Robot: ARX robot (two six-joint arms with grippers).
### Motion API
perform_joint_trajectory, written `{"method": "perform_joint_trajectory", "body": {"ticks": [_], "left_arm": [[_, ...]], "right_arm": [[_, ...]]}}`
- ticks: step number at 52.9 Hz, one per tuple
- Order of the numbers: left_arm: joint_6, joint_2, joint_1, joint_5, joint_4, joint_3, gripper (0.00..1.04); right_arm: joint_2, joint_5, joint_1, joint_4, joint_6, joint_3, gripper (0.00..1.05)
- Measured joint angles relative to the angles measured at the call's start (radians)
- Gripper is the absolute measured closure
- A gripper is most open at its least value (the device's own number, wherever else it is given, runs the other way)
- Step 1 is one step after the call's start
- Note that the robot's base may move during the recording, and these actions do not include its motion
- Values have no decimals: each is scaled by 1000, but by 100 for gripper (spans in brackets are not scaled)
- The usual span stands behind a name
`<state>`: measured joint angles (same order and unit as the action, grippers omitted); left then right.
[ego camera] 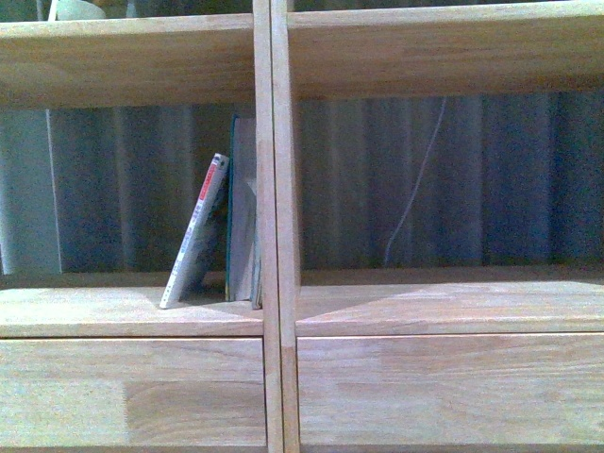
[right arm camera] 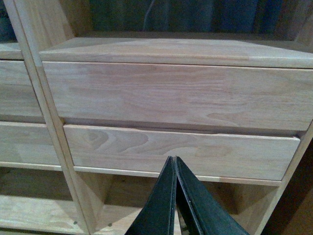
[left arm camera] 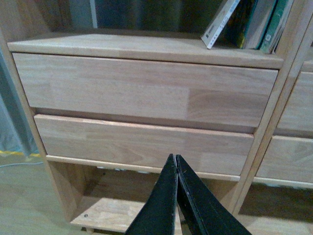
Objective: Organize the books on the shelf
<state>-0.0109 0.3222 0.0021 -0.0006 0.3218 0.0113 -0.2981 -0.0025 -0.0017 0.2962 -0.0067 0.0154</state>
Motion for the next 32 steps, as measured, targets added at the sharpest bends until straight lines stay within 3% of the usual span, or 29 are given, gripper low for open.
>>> {"method": "perform_joint_trajectory", "body": {"ticks": [20, 25, 32], "left_arm": [[2, -125, 0, 0, -123, 0, 102], [2, -145, 0, -1, -144, 0, 102], [3, -296, -1, 0, -310, 0, 102]], "right_arm": [[119, 0, 0, -117, 2, 0, 102], [227, 0, 0, -258, 3, 0, 102], [289, 1, 0, -292, 3, 0, 102]]}}
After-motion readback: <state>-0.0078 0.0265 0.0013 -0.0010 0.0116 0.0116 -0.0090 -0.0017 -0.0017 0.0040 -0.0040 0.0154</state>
